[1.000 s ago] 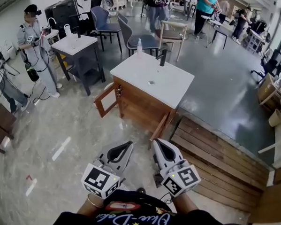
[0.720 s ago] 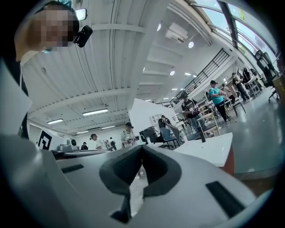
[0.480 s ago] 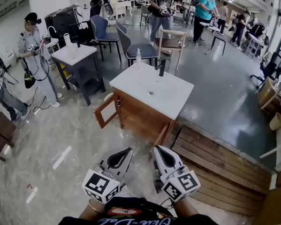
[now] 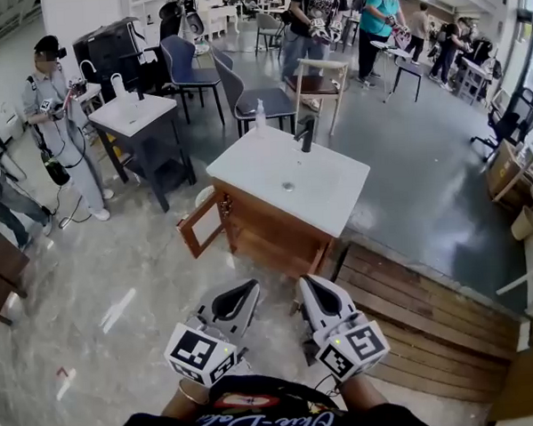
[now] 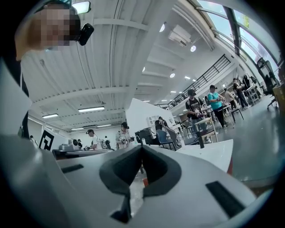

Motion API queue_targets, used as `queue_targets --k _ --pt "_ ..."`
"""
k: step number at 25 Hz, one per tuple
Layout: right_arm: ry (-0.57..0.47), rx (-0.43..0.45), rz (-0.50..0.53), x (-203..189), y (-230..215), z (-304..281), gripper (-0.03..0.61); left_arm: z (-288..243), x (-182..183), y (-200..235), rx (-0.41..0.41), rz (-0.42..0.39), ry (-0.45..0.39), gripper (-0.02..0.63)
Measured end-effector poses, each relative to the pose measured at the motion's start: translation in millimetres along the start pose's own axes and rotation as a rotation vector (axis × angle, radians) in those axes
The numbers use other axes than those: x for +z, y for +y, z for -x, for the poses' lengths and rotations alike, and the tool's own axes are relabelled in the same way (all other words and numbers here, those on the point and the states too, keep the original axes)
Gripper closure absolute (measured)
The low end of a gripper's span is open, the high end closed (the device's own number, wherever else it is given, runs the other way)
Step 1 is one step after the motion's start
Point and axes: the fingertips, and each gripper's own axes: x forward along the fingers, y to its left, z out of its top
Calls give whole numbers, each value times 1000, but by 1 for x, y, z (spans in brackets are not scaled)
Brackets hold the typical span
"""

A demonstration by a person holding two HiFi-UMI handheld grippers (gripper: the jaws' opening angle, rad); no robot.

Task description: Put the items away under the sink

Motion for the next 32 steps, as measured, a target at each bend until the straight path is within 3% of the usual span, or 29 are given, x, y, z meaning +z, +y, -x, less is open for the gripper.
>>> queue_targets --k 22,32 --pt "15 -113 32 -3 -15 -134 571 -48 9 134 -121 27 -8 606" --pt "36 -150 24 -16 -16 -186 571 -54 -2 191 -132 48 21 606"
